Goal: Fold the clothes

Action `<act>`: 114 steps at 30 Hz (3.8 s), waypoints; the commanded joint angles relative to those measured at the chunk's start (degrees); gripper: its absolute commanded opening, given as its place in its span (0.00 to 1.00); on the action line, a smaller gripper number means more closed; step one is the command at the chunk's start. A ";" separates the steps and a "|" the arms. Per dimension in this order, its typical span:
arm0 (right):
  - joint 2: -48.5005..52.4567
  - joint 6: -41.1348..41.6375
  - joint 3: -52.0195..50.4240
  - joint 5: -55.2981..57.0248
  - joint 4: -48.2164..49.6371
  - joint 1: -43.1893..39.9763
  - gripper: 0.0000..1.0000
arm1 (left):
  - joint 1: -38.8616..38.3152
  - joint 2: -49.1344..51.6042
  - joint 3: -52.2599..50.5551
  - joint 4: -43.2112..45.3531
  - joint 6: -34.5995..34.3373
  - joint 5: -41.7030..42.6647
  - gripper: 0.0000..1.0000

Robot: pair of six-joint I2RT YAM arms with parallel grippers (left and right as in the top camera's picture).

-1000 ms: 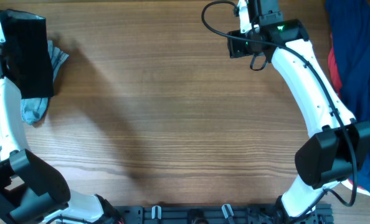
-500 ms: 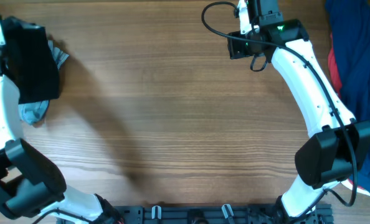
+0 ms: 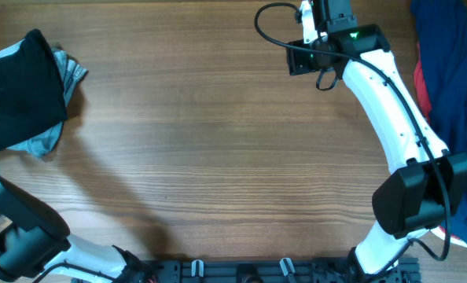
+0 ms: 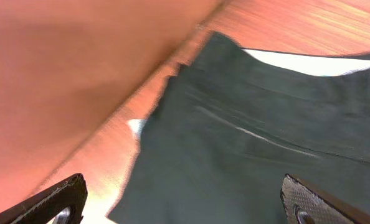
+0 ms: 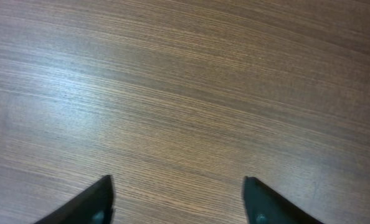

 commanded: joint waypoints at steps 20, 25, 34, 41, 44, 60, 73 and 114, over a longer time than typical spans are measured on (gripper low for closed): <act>0.52 16.83 -0.57 -9.84 -9.57 -3.63 1.00 | -38.91 -1.42 0.42 -15.72 -13.66 16.20 1.00; -0.90 15.52 -0.57 -11.30 -16.50 -3.74 1.00 | -38.97 -1.68 0.42 -35.98 -13.70 22.51 1.00; -14.34 15.19 -0.57 -8.28 -19.04 -3.41 0.99 | -39.34 -3.87 0.28 -54.49 -11.63 24.04 1.00; -28.65 15.43 -5.01 1.44 -20.81 2.80 0.99 | -41.70 -22.16 -6.56 -49.92 -13.51 23.63 1.00; -36.85 17.59 -11.43 1.68 -18.21 5.60 1.00 | -42.58 -33.59 -10.99 -47.34 -14.80 23.17 1.00; -61.66 18.21 -35.30 2.71 -11.89 6.40 0.99 | -42.80 -61.72 -23.61 -43.39 -15.13 19.93 1.00; -57.13 18.21 -35.39 2.71 -11.87 6.40 1.00 | -42.80 -61.68 -23.61 -43.58 -15.13 19.93 1.00; -107.71 1.05 -96.91 -4.68 45.09 -7.98 1.00 | -42.80 -61.68 -23.61 -43.56 -15.15 19.93 1.00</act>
